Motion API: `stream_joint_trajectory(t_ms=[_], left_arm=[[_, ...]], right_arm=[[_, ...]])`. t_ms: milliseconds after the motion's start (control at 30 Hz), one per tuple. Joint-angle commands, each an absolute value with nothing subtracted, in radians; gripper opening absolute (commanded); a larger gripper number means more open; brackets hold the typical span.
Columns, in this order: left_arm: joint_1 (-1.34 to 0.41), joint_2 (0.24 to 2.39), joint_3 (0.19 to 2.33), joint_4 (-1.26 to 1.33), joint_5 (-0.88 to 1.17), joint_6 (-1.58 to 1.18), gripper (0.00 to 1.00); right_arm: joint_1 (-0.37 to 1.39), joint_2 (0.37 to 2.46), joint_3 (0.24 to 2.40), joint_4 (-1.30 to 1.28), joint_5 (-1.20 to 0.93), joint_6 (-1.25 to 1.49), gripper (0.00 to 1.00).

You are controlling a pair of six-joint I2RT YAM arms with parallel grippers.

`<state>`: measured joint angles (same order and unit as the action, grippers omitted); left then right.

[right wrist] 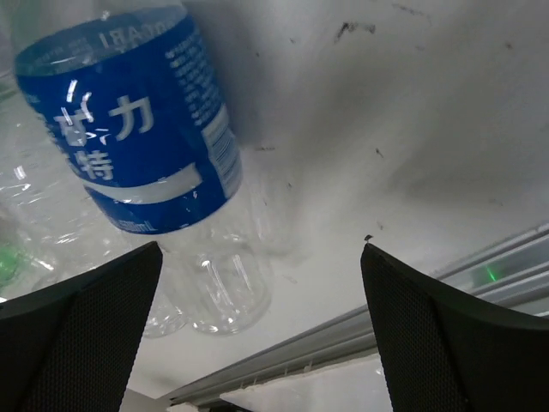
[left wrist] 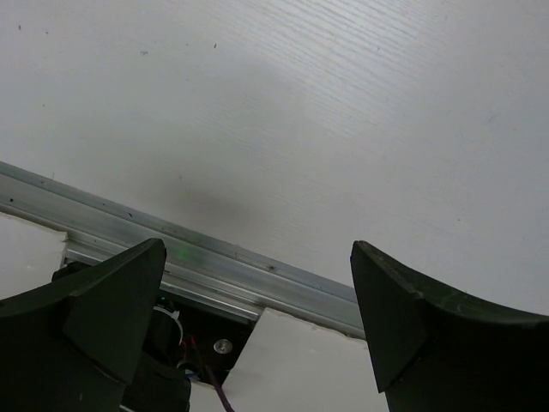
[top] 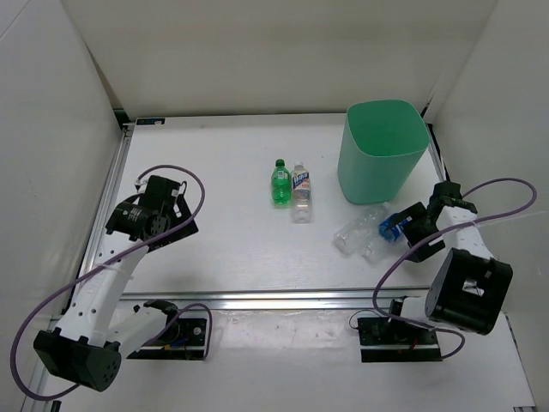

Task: Put the plastic bottles in the bin

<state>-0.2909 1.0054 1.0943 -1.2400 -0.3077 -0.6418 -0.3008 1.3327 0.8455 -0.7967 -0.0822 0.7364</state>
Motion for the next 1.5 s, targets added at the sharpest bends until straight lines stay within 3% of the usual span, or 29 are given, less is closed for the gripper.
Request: stream_joint_trajectory(t_ms=[0,500,567,600,667,833,1133,1467], left_arm=[[-0.299,1.012,1.066,-1.190,-0.284,-0.626,1.00],[-0.299,1.166,1.071,-1.138,-0.244,-0.626,1.00],[-0.299,1.187,1.071,-1.126,-0.244,-0.626,1.00],[-0.299,1.187,1.080,-1.126,-0.244,-0.626,1.00],[-0.299,1.215,1.092,-1.117,-0.244,-0.626,1.00],[-0.299,1.235,1.092,-1.095,-0.223,-0.635,1.00],[-0.299,1.304,1.092,-1.054,-0.195,-0.644,1.00],[-0.337,1.361,1.121,-1.054,-0.161,-0.644,1.00]], right_arm=[[-0.305,1.387,0.879,-0.732,-0.095,0.684,1.00],[-0.305,1.520,0.937,-0.649,-0.127,0.657,0.97],[-0.314,1.563,0.969,-0.661,-0.127,0.657,0.91],[-0.314,1.572,0.979,-0.673,-0.127,0.657,0.79],[-0.314,1.583,0.988,-0.686,-0.109,0.657,0.65],[-0.324,1.550,0.966,-0.724,-0.077,0.675,0.41],[-0.302,1.367,0.971,-0.862,-0.129,0.761,0.29],[-0.259,1.138,1.388,-1.098,-0.133,0.841,0.23]])
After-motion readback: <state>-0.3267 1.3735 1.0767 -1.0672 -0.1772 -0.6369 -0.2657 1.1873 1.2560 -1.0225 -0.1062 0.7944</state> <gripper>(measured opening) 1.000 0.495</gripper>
